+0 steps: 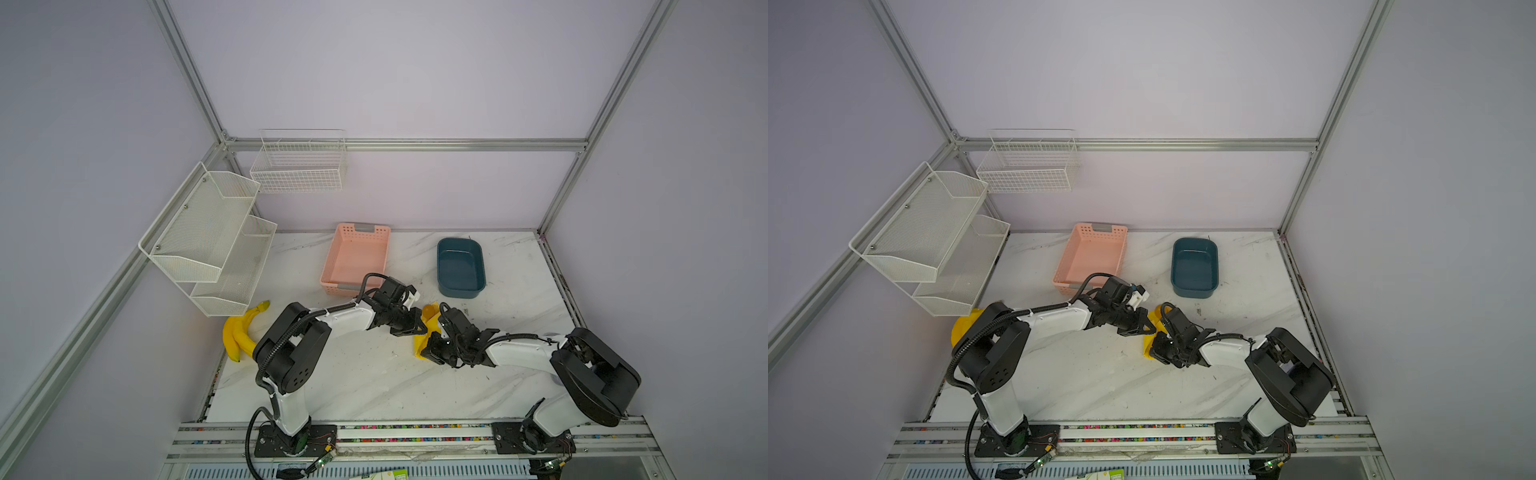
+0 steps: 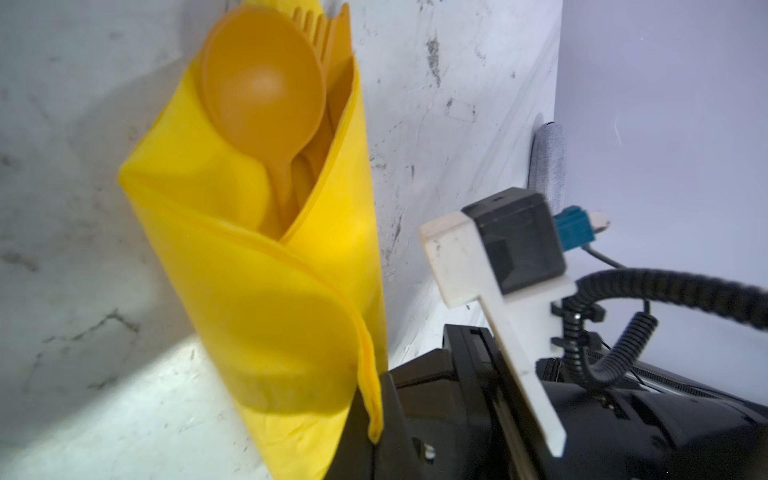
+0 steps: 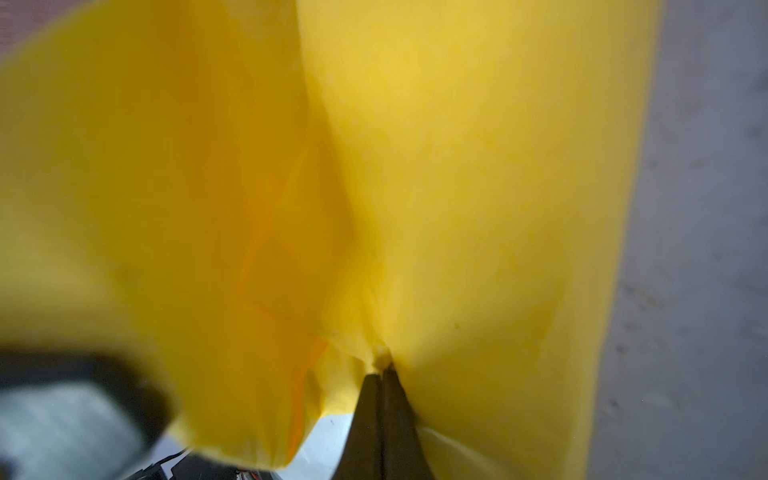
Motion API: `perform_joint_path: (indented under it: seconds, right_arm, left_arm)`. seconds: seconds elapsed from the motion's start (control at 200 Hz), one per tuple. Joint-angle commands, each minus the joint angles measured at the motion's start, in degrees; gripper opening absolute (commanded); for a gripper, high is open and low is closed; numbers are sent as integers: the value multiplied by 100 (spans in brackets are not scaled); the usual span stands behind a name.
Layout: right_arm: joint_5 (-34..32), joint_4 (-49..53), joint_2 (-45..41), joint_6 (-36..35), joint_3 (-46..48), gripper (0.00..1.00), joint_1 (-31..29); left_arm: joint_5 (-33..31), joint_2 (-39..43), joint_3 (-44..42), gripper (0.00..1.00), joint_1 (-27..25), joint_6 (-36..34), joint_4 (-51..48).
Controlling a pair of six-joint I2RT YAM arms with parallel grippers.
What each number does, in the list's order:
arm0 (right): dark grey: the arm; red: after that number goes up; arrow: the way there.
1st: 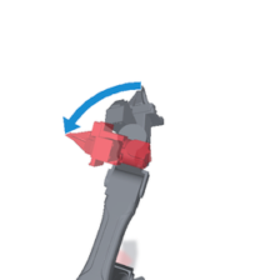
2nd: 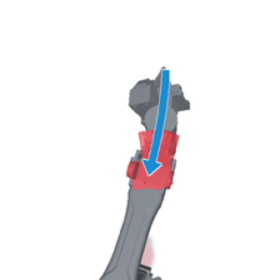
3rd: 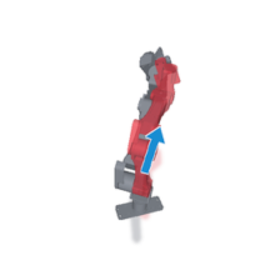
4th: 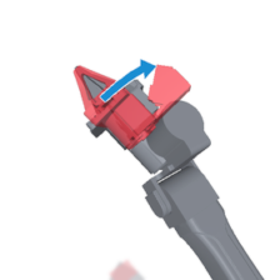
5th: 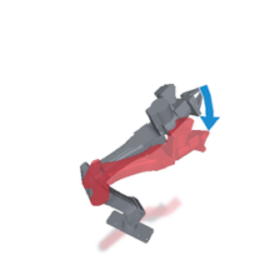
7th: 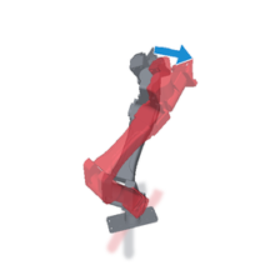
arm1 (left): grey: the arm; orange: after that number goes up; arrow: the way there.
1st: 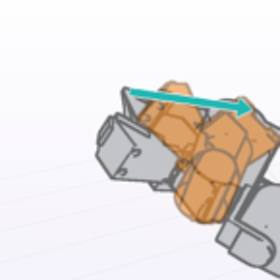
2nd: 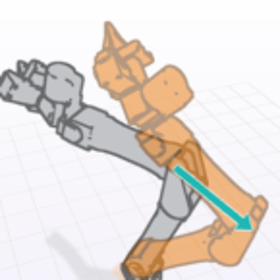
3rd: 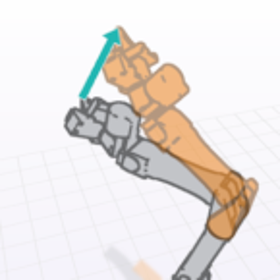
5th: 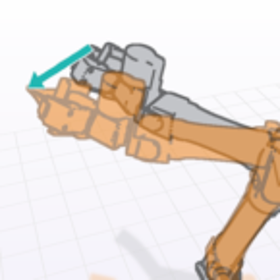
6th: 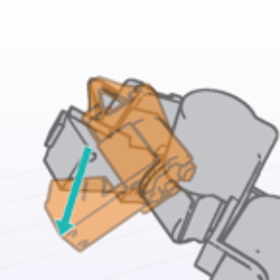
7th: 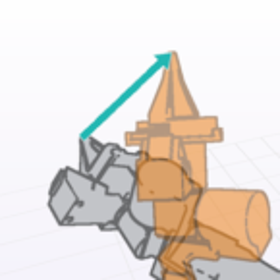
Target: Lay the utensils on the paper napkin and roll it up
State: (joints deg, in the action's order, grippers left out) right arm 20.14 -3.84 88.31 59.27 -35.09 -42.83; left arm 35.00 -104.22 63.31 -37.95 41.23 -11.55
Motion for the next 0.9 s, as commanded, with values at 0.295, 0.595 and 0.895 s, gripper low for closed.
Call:
perform_joint_path:
  seconds: [0.295, 0.595, 0.895]
  right_arm:
    - [-121, 286, -26, 24, 354, 0, -87]
    - [-140, 453, -195, -89, 291, 0, -85]
    - [-306, 1601, -1143, -268, -127, 14, -40]
  left_arm:
    - [780, -712, 1170, 1, -194, -245, -23]
    - [1065, -1269, 1410, 1, -239, -429, -268]
    - [747, -1458, 1303, 1, -214, -435, -362]
